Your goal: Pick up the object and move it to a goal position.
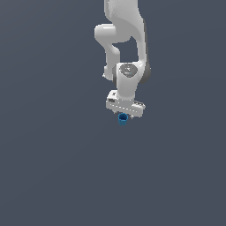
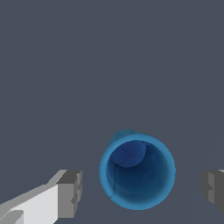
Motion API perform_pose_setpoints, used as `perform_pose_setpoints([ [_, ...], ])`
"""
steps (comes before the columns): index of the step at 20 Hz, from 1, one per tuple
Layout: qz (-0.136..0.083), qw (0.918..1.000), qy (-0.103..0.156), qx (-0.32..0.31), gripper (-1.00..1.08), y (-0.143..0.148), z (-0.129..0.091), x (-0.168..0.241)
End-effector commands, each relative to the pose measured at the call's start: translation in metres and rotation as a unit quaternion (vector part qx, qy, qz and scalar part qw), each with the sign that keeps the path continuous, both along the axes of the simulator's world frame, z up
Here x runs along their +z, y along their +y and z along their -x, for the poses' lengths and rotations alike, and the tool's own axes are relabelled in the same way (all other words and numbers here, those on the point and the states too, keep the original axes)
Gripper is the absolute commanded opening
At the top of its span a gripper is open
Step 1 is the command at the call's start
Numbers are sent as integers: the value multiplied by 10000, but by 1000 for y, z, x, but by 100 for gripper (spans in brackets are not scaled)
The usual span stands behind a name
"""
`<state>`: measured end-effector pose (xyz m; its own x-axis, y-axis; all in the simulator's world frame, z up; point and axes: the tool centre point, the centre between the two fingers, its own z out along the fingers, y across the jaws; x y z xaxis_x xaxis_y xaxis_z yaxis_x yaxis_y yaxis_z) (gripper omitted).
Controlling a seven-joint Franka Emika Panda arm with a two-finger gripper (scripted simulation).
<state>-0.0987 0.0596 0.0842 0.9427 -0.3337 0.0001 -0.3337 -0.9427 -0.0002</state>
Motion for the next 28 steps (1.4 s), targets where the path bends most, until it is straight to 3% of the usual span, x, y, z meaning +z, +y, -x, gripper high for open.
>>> perform_pose_setpoints([
  [1, 1, 10000, 4, -1, 100, 0, 1, -8],
  [13, 1, 10000, 1, -15, 100, 0, 1, -44],
  [14, 1, 10000, 1, -15, -100, 0, 1, -44],
  [28, -1, 10000, -2, -10, -100, 3, 0, -39],
])
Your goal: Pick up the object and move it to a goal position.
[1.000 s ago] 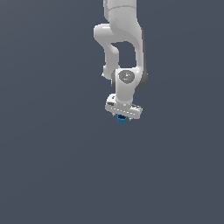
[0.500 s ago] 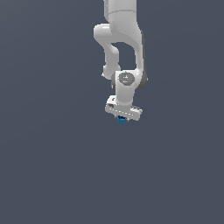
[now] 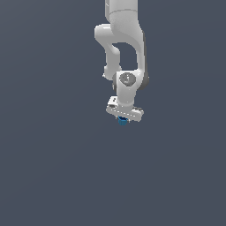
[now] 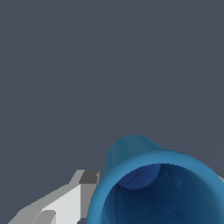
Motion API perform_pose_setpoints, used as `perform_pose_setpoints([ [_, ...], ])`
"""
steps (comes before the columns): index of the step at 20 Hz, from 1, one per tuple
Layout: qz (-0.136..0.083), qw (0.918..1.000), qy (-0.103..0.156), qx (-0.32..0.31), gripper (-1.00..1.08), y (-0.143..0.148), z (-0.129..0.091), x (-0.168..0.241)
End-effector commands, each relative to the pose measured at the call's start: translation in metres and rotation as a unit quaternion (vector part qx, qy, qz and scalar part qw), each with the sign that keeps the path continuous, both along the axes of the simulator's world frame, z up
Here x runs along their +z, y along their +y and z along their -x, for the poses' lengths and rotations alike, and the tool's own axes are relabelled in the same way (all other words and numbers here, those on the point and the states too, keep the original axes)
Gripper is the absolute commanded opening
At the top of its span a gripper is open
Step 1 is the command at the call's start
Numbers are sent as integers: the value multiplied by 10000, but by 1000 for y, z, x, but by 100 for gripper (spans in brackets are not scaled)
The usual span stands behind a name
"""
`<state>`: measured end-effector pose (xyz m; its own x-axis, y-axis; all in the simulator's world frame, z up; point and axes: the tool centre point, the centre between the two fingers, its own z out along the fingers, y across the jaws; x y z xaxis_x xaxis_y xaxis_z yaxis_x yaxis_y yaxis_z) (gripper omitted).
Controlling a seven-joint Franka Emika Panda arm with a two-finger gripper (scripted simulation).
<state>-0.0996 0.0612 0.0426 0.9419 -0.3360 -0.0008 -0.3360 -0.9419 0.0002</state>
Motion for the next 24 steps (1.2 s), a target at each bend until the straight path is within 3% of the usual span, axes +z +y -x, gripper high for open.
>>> perform_pose_setpoints([
  [1, -1, 10000, -8, 2, -100, 2, -2, 5],
  [24, 3, 10000, -5, -3, -100, 55, -49, 125],
])
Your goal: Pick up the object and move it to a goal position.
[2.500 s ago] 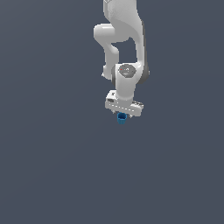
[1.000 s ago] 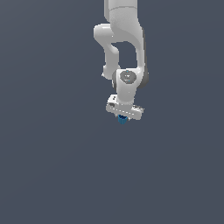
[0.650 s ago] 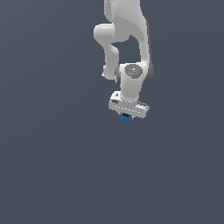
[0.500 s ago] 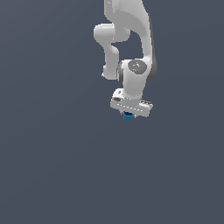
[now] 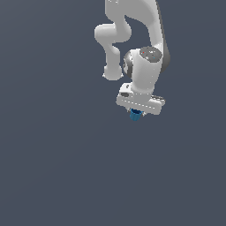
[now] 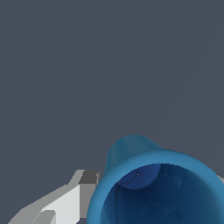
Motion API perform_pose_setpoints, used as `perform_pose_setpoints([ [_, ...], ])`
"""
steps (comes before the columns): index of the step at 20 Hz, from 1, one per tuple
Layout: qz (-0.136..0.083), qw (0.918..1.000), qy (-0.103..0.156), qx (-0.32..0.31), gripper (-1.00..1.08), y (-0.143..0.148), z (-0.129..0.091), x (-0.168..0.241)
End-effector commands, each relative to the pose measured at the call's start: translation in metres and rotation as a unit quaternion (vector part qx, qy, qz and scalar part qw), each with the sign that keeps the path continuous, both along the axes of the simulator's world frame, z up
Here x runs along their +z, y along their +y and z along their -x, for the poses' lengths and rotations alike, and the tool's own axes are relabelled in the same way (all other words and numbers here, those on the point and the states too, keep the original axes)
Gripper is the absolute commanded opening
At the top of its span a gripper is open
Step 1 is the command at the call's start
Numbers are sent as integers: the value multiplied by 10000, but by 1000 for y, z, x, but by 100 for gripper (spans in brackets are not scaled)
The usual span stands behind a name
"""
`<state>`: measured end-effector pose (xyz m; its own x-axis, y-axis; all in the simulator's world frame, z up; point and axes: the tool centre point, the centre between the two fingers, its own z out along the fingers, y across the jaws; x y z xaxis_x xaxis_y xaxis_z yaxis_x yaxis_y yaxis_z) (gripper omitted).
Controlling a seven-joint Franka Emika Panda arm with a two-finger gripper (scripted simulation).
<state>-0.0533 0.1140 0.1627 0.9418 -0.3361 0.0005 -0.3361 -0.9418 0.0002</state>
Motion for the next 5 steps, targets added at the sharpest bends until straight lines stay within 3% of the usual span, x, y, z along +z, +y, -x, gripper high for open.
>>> perform_pose_setpoints([
  [1, 1, 10000, 1, -3, -100, 3, -3, 7],
  [5, 1, 10000, 1, -3, -100, 5, -5, 11],
])
